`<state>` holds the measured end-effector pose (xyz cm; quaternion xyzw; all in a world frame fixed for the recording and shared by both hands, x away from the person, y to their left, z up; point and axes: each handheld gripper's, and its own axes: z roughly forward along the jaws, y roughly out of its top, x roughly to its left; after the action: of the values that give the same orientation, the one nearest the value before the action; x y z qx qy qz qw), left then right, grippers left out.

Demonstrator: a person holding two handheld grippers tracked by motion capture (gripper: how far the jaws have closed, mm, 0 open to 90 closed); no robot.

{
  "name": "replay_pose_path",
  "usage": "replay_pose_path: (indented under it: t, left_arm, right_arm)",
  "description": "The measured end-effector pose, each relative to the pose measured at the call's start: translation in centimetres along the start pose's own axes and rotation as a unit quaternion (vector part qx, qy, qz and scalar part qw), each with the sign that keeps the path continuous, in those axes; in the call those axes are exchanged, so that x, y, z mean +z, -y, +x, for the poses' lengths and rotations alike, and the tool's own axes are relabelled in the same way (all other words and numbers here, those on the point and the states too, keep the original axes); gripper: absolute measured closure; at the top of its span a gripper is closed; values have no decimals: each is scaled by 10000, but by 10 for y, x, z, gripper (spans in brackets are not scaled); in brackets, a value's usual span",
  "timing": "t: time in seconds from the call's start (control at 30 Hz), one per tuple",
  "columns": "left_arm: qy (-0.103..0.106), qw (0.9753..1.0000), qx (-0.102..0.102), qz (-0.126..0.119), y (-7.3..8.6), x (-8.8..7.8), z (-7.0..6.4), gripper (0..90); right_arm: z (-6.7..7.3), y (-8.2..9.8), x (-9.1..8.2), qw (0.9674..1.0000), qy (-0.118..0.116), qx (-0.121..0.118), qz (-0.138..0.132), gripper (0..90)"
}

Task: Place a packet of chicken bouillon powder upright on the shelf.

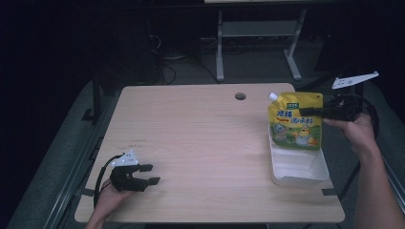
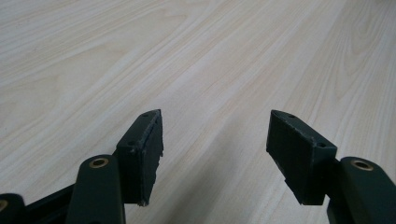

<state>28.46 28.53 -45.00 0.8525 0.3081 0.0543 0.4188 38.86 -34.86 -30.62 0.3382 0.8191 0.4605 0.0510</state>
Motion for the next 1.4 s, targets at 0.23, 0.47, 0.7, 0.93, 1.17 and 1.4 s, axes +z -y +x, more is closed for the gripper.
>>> replay_pose_path:
  t: [0.23,0.47,0.7,0.93,1.17,1.4]
  left_arm:
    - [0,10000,0,4,1,-1,1,361]
    - [13,10000,-57,11,2,2,1,360]
    - [52,10000,-31,54,1,4,-1,360]
    - [14,10000,5,46,-1,3,-1,361]
    - [1,9999,46,151,-1,6,-1,360]
    - [-8,9999,56,154,-1,5,-2,360]
  right_arm:
    - [-2,6,11,10000,64,39,61,894]
    - [-5,17,17,9995,175,210,127,867]
    - [-1,20,6,9993,274,267,42,835]
    - [3,20,-7,9986,474,199,83,841]
    - [-1,31,-9,9982,456,367,-84,856]
    - [-2,39,-12,9980,437,436,-97,880]
